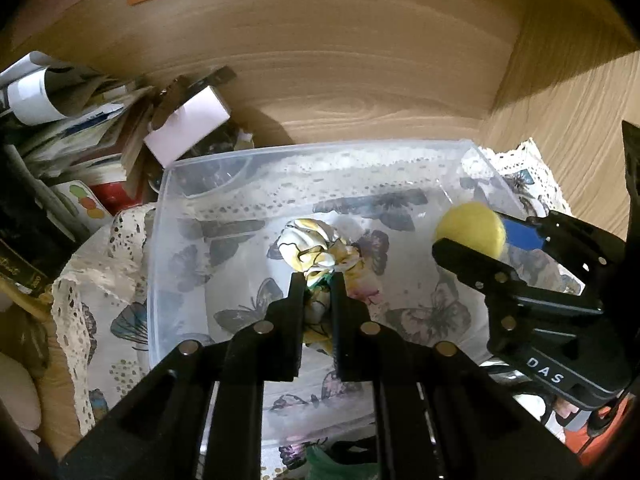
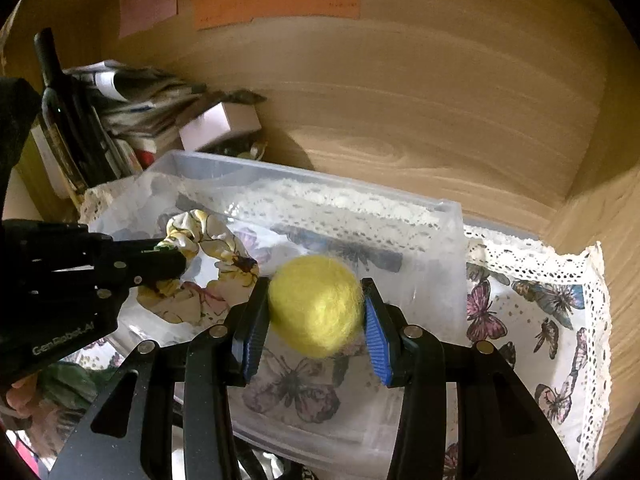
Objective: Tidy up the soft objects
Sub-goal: 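Drop the scrunchie into the clear box with the left tool while the right tool drops the ball in, then grasp the green knitted cloth with the left tool while the right tool grasps the black eye mask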
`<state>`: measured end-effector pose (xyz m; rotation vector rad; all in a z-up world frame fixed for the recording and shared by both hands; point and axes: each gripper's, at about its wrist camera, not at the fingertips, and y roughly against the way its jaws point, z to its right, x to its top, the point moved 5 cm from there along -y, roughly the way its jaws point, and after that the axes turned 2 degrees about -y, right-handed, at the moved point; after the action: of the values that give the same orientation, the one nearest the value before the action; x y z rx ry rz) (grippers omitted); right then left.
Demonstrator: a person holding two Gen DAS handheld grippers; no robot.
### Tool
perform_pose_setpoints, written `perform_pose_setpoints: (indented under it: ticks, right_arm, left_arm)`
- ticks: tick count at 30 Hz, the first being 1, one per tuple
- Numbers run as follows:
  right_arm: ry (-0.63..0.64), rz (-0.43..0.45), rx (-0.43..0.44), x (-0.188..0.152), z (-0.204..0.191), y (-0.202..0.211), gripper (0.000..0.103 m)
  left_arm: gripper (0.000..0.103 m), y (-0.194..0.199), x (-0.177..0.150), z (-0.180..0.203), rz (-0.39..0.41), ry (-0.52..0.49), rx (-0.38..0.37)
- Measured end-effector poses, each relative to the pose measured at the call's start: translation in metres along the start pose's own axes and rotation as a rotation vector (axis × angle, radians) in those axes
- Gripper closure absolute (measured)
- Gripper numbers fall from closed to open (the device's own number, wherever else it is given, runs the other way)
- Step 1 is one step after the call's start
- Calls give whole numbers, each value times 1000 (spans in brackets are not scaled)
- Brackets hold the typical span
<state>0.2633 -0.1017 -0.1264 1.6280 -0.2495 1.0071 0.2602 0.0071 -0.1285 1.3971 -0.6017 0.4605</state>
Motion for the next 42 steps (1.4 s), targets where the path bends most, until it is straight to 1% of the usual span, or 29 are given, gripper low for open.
perform_pose_setpoints:
  ticks: [2, 4, 6, 8, 9, 10, 11, 14, 17, 19, 21, 23, 24, 25, 27, 30, 33, 37, 40, 42]
  right_arm:
    - [6, -6, -1, 0, -2, -1, 61]
    - [17, -7, -8, 0, -3, -2, 61]
    - [30, 0, -16, 0, -4, 0, 59]
    - [38, 14, -22, 1, -5, 4, 48]
    - [39, 24, -25, 2, -5, 6, 45]
    - [39, 36, -27, 2, -5, 9, 41]
    - [40, 50, -29, 3, -5, 13, 38]
    - [38, 90, -32, 7, -4, 26, 35]
    - [35, 128, -31, 10, -5, 40, 31]
    - [32, 160, -28, 13, -6, 52, 30]
    - [32, 191, -24, 15, -6, 65, 29]
    - [33, 228, -20, 16, -7, 81, 23]
    - [34, 246, -18, 16, -7, 88, 21]
    - [35, 264, -17, 15, -8, 96, 20]
    - [37, 296, -14, 13, -9, 111, 20]
    - [38, 330, -9, 6, -9, 130, 18]
    - [36, 343, -10, -4, -10, 139, 17]
    - [29, 329, -3, -21, -13, 141, 16]
    - [24, 293, 2, -36, -17, 134, 16]
    - [19, 257, 6, -48, -19, 125, 16]
  left_arm:
    - [88, 1, 1, 0, 5, -5, 15]
    - [80, 5, 1, 0, 18, -8, 25]
    - [76, 8, 2, -1, 35, -10, 40]
    - [69, 13, 3, -1, 50, -13, 52]
    - [64, 16, 3, -1, 58, -14, 55]
    - [61, 20, 4, -1, 69, -15, 59]
    - [59, 24, 4, -2, 77, -17, 63]
    - [53, 37, 5, -1, 111, -22, 78]
    - [45, 55, 7, 0, 156, -24, 90]
    - [38, 70, 8, 0, 192, -27, 102]
    - [33, 84, 8, 0, 228, -34, 115]
    - [26, 100, 8, 1, 270, -44, 133]
    - [19, 107, 7, 1, 288, -47, 138]
    - [13, 114, 6, 1, 307, -48, 141]
    - [7, 128, 2, 0, 343, -46, 143]
    - [4, 144, -7, -1, 375, -49, 149]
    - [3, 151, -19, -2, 385, -46, 153]
    - [3, 146, -38, -4, 350, -43, 142]
    - [3, 139, -56, -7, 321, -33, 152]
    - [3, 132, -68, -7, 291, -26, 139]
